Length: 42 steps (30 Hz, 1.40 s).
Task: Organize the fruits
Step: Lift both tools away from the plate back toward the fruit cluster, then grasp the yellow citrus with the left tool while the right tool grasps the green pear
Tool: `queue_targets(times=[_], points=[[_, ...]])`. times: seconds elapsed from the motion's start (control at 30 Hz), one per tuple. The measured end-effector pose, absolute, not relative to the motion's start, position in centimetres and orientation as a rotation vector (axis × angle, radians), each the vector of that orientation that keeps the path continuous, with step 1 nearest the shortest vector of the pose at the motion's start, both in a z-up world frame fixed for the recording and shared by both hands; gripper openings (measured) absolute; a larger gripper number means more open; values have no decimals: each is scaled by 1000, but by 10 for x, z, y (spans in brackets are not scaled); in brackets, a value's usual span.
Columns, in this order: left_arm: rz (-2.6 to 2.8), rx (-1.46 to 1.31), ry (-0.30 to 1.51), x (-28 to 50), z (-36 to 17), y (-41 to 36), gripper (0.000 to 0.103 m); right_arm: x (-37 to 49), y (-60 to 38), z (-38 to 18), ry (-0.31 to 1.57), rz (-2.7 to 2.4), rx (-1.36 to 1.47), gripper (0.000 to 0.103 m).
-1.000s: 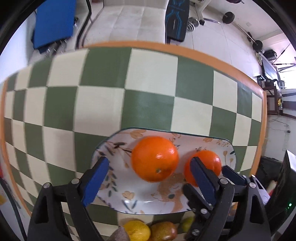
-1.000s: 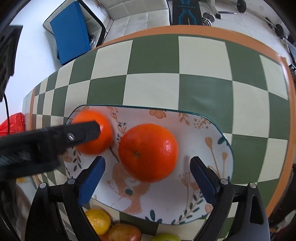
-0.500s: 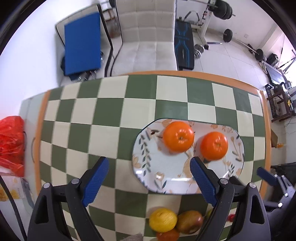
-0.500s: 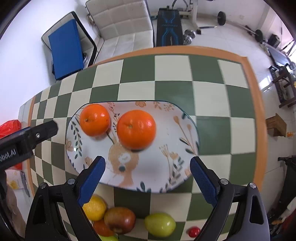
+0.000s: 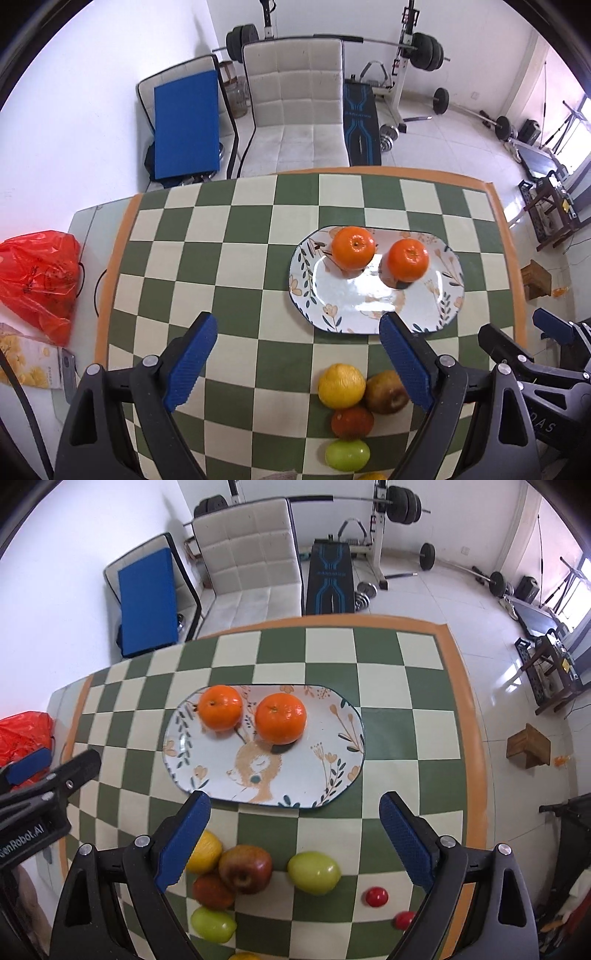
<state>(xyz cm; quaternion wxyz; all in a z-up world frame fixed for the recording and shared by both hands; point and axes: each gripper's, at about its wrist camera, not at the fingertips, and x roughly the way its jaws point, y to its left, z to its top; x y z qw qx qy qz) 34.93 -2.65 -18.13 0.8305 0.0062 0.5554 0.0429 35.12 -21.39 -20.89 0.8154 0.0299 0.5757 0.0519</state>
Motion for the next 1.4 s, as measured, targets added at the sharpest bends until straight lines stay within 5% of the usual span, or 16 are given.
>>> queue_targets(times=[0.53,0.63,1.0,1.33,1.4], points=[[75,-6,1122,299,-151,-30,90,283,-220,-137,1113,127,112,95],[88,13,1161,303,-166,-30,103,284,-227,-145,1129,122,143,95],[102,-35,1466,332,-273,-26,103,316,-267,-282,1430,55,310,95],[31,-228,1735,350,-367,-32,103,314,-278,-373,1597,23,465,78],[17,-251,1738,350,-376,-33,89,314,-277,-382,1614,20,480,78]])
